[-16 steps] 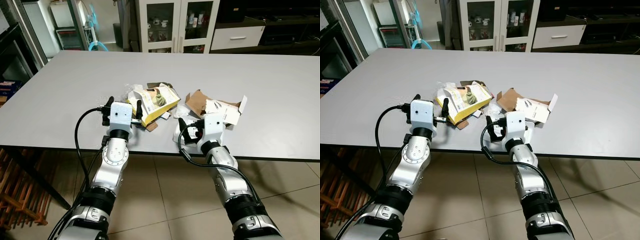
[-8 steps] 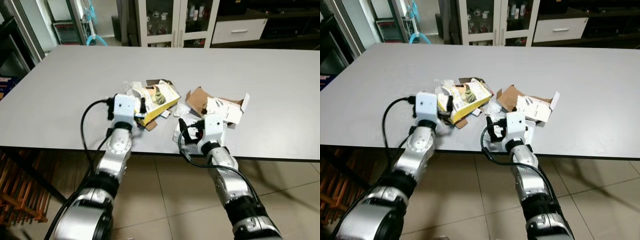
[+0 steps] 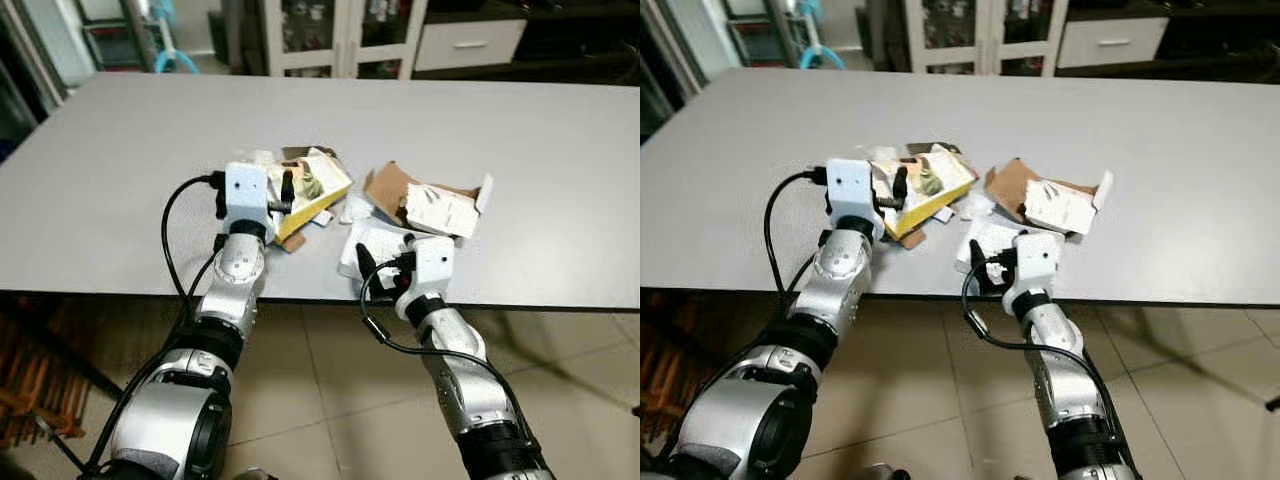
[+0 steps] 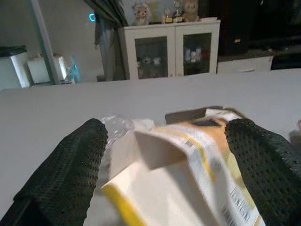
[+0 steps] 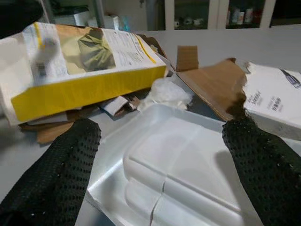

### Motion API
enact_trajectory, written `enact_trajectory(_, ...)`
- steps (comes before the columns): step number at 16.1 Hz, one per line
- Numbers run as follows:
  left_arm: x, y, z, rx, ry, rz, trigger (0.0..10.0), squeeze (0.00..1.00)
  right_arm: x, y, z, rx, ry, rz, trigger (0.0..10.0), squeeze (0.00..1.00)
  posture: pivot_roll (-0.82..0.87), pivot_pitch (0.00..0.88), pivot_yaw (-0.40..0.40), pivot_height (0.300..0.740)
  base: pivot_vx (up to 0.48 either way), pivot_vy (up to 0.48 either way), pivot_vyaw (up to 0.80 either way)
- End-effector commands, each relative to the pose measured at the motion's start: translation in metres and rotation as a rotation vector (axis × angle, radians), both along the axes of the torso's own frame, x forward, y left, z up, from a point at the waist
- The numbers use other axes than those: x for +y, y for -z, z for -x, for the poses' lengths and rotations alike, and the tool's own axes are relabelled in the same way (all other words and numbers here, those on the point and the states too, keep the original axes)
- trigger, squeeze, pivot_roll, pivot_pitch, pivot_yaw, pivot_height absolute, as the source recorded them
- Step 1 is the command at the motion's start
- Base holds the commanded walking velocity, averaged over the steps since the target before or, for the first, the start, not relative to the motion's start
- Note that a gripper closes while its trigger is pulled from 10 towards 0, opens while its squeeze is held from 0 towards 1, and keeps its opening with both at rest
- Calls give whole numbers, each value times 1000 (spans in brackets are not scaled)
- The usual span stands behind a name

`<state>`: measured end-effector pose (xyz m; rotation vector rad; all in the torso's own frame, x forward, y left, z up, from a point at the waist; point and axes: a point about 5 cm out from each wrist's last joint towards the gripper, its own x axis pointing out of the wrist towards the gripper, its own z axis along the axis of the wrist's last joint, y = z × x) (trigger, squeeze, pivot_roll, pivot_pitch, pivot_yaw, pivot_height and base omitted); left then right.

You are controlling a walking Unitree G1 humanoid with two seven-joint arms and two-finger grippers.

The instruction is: Picking trash to rubbish bin

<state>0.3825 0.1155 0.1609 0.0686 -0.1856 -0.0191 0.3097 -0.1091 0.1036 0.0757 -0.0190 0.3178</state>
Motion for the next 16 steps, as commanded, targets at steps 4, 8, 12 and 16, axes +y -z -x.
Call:
enact_trajectory(4, 3, -9, -4, -21, -17, 61, 10000, 0, 14, -6, 14, 19, -187, -43, 10000, 0, -67, 111, -2, 740, 0, 0, 0)
enact_trajectory(8, 14, -10, -6, -16, -48, 58, 10000, 0, 20, -6, 25, 36, -278, -42, 10000, 0, -71, 114, -10, 740, 0, 0, 0)
enact_trajectory(12, 41, -8, -9, 10, -167, 122, 10000, 0, 21, -8, 30, 54, -318, -50, 10000, 0, -81, 122, -16, 740, 0, 0, 0)
enact_trajectory(16, 42, -2, -10, 67, -125, 154, 10000, 0, 23, -7, 36, 70, -349, -44, 10000, 0, -80, 137, -25, 740, 0, 0, 0)
